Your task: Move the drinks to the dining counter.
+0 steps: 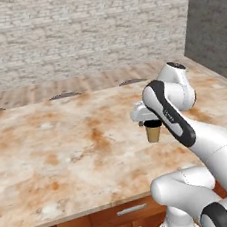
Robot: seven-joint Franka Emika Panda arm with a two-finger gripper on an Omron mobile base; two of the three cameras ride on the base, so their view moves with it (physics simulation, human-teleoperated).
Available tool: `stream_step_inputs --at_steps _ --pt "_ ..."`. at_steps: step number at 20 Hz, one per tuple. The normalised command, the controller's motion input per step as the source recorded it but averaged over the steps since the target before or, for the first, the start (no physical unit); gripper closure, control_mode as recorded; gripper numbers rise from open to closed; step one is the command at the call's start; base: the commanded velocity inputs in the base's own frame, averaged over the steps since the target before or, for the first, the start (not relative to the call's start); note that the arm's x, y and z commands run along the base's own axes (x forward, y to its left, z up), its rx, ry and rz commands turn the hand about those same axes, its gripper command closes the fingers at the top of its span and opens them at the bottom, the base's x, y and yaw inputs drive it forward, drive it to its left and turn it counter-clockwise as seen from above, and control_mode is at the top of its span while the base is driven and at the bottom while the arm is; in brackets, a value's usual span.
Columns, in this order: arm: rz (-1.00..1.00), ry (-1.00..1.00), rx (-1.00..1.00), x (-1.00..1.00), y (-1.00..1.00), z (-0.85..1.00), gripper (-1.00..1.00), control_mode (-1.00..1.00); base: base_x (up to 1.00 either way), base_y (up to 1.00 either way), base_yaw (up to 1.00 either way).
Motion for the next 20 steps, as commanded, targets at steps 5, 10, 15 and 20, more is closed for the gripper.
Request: stream_step_inputs --at_steps 5,10,15,20 --pt "0.0 0.0 0.0 0.0 0.02 -0.35 1.0 -1.0 0.0 0.0 0.0" --pt "0.0 -0.1 0.0 0.0 0.0 -0.23 1.0 -1.0 0.0 0.0 0.0" --pt "0.0 -0.21 0.0 0.0 0.0 -0.18 1.0 -1.0 0.0 0.0 0.0" --pt "0.0 -0.03 0.0 0.2 0.01 -0.26 1.0 -1.0 0.0 0.0 0.0"
